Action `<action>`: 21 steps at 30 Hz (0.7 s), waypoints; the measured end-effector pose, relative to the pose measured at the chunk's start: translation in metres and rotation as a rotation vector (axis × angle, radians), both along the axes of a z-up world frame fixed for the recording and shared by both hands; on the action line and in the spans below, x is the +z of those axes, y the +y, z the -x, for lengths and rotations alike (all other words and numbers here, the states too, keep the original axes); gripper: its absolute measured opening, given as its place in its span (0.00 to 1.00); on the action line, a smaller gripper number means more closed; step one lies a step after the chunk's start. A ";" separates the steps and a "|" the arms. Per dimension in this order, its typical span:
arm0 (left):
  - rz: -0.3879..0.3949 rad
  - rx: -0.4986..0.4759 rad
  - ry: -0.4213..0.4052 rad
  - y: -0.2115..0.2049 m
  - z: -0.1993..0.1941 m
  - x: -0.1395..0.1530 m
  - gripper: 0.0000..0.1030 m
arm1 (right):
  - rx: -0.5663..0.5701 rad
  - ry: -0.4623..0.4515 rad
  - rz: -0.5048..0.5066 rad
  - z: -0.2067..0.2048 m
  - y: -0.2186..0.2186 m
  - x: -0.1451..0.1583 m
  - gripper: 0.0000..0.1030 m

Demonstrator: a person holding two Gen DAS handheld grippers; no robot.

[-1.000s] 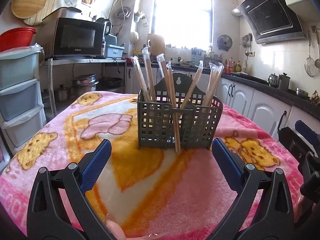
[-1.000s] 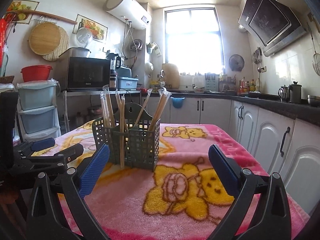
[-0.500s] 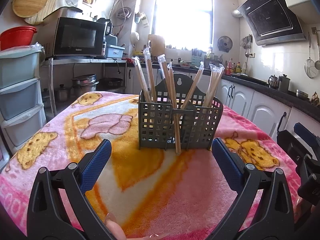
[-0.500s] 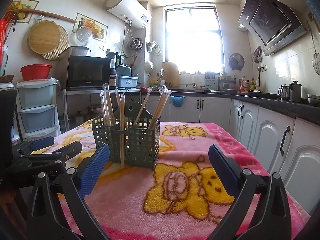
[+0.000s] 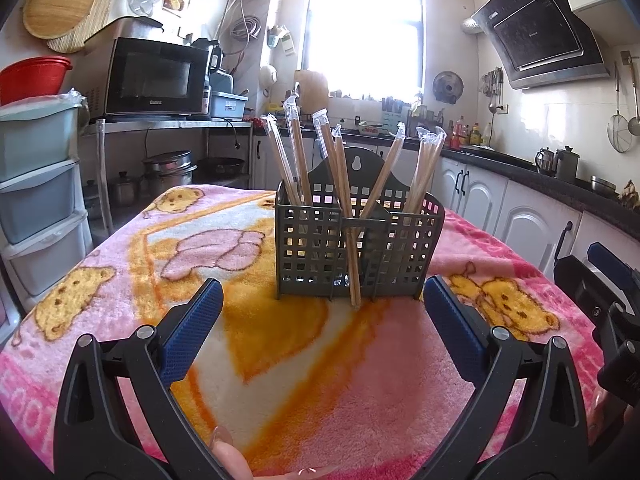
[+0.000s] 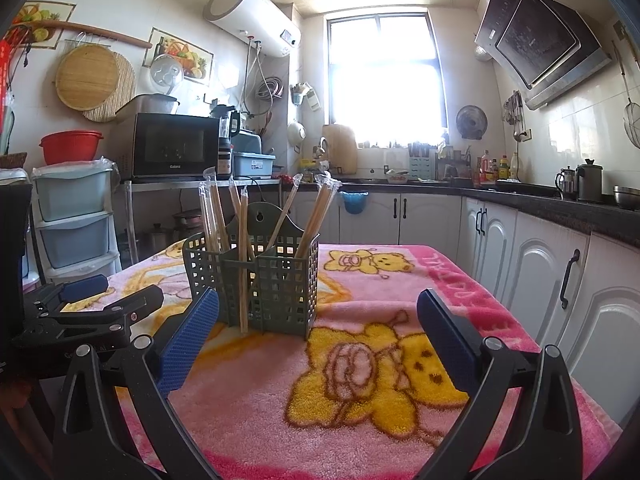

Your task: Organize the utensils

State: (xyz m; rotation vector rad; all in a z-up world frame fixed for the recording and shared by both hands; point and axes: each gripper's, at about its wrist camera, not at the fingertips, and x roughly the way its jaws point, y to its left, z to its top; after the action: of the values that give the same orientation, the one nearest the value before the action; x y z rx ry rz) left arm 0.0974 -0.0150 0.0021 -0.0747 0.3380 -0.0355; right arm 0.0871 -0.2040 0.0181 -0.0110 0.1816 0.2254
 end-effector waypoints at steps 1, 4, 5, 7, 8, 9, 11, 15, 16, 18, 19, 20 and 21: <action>-0.001 0.000 0.000 0.000 0.000 0.000 0.90 | -0.001 -0.001 -0.001 0.000 0.000 0.000 0.94; 0.000 0.001 0.001 0.000 0.000 0.000 0.90 | 0.001 0.000 0.000 0.000 0.000 0.000 0.94; 0.001 0.001 0.001 0.000 0.000 0.000 0.90 | 0.001 0.001 0.000 0.000 0.000 0.000 0.94; 0.002 0.000 0.002 0.000 0.000 0.000 0.90 | 0.000 0.001 0.002 0.001 0.000 0.000 0.94; 0.001 0.001 0.001 0.000 0.001 0.000 0.90 | 0.001 -0.001 0.002 0.001 0.000 0.000 0.94; 0.001 0.001 0.000 0.000 0.001 0.000 0.90 | 0.000 -0.003 0.002 0.001 0.000 0.000 0.94; -0.001 0.001 -0.001 0.000 0.001 0.000 0.90 | 0.002 -0.006 0.003 0.001 0.000 0.000 0.94; -0.001 0.002 0.001 0.000 0.000 0.000 0.90 | 0.002 -0.006 0.004 0.002 0.000 0.000 0.94; 0.001 0.001 0.000 0.000 0.000 0.000 0.90 | 0.002 -0.007 0.003 0.002 0.000 0.000 0.94; 0.002 0.002 -0.001 0.000 0.000 0.000 0.90 | 0.001 -0.005 0.002 0.001 0.000 0.000 0.94; 0.003 0.002 0.000 0.001 0.000 0.000 0.90 | 0.000 -0.004 0.001 0.001 0.000 0.000 0.94; 0.004 0.003 0.000 0.001 0.000 0.001 0.90 | 0.001 -0.004 -0.001 0.001 0.000 0.000 0.94; 0.002 0.003 0.000 0.001 0.000 0.000 0.90 | 0.000 -0.003 0.000 0.001 0.000 0.000 0.94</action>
State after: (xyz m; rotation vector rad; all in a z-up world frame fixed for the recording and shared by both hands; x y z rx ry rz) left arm 0.0972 -0.0145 0.0025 -0.0776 0.3377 -0.0328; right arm 0.0857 -0.2038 0.0183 -0.0109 0.1783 0.2257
